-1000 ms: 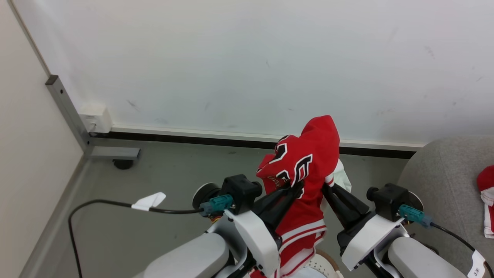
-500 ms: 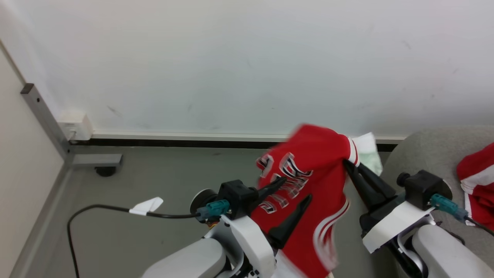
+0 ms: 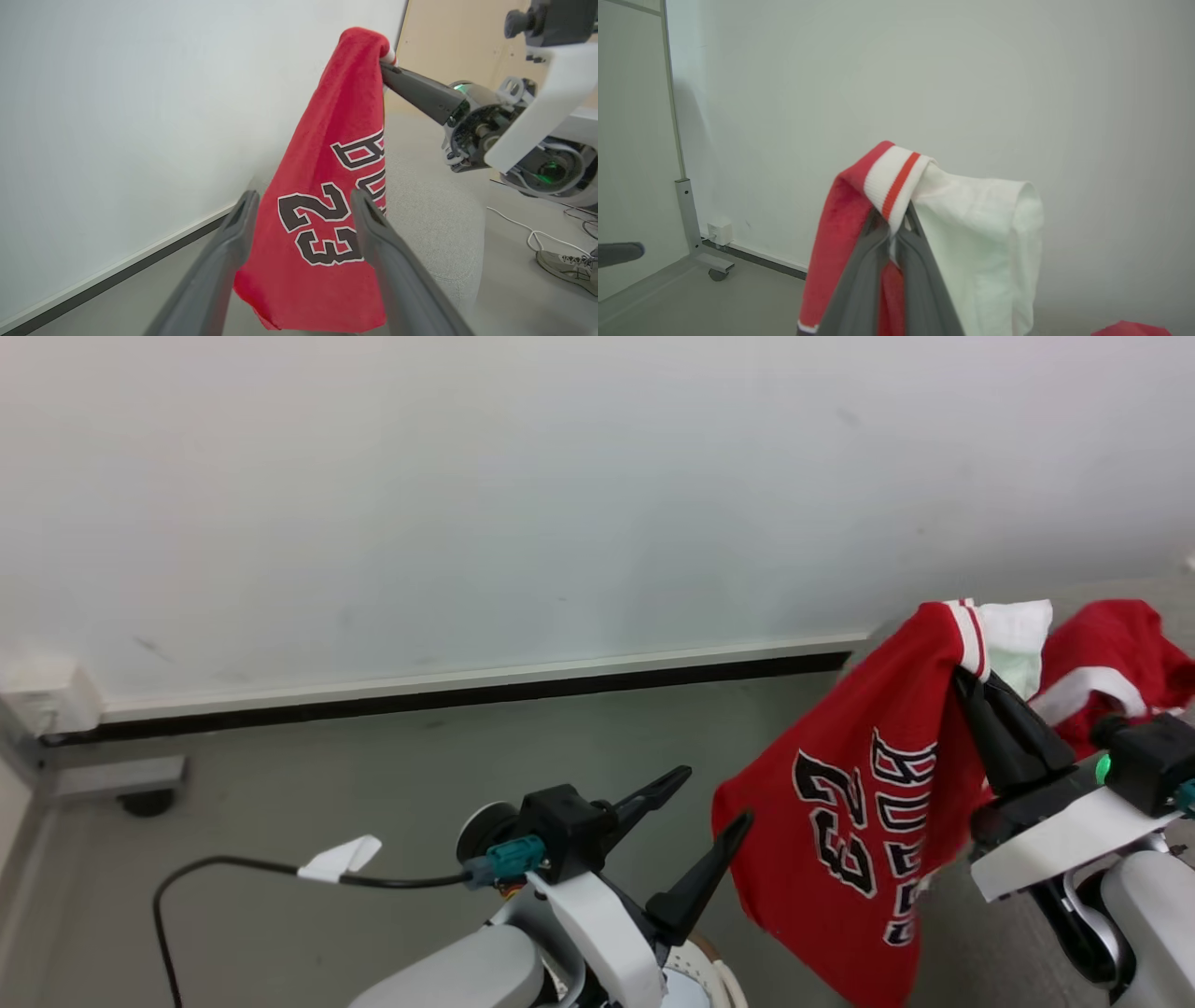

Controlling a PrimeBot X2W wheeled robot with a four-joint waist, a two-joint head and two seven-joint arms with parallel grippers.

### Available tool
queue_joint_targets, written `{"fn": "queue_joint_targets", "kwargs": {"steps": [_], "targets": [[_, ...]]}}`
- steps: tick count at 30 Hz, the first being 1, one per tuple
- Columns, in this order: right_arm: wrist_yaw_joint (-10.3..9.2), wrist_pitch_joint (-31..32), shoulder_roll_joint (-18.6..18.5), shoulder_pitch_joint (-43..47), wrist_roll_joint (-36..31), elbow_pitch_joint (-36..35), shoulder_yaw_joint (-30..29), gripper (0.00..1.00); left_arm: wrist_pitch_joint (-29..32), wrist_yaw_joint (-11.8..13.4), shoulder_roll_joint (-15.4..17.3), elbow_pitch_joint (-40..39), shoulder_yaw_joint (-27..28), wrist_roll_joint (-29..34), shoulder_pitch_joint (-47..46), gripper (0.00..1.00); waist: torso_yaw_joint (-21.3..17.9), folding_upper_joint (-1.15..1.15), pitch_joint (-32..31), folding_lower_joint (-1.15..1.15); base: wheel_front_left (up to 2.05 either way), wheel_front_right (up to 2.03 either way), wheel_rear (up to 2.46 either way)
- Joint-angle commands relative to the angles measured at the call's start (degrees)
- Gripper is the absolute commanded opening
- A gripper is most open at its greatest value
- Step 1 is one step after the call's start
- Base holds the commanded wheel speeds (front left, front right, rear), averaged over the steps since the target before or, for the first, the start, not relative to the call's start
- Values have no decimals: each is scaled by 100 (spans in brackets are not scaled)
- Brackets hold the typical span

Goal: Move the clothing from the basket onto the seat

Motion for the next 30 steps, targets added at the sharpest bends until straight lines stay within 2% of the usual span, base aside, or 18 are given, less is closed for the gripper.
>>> {"fn": "queue_joint_targets", "kwargs": {"steps": [1, 5, 9, 17, 23, 30], "targets": [[-13, -19, -42, 91, 37, -91, -56, 0, -48, -8, 25, -16, 27, 34, 97, 100, -221, -1, 41, 0, 0, 0, 0], [-13, -19, -195, 230, 20, -279, -195, 0, -96, -18, 51, -46, 106, 135, 159, 100, -588, -1, 92, 0, 0, 0, 0], [-14, 4, -186, 378, 260, -534, -313, 0, -124, -8, 76, -31, 160, 270, 204, 100, -972, -1, 150, 0, 0, 0, 0], [-14, 128, -218, 635, 257, -866, -456, 0, -133, -45, 36, -36, 323, 414, 272, 100, -1594, -1, 294, 0, 0, 0, 0], [-13, 207, -205, 734, 168, -1004, -535, 0, -137, -84, -23, -45, 485, 551, 362, 100, -1838, -1, 353, 0, 0, 0, 0], [-14, 310, -168, 660, 89, -1082, -628, 0, -139, -192, -90, 18, 631, 725, 437, 100, -1891, -1, 395, 0, 0, 0, 0]]}}
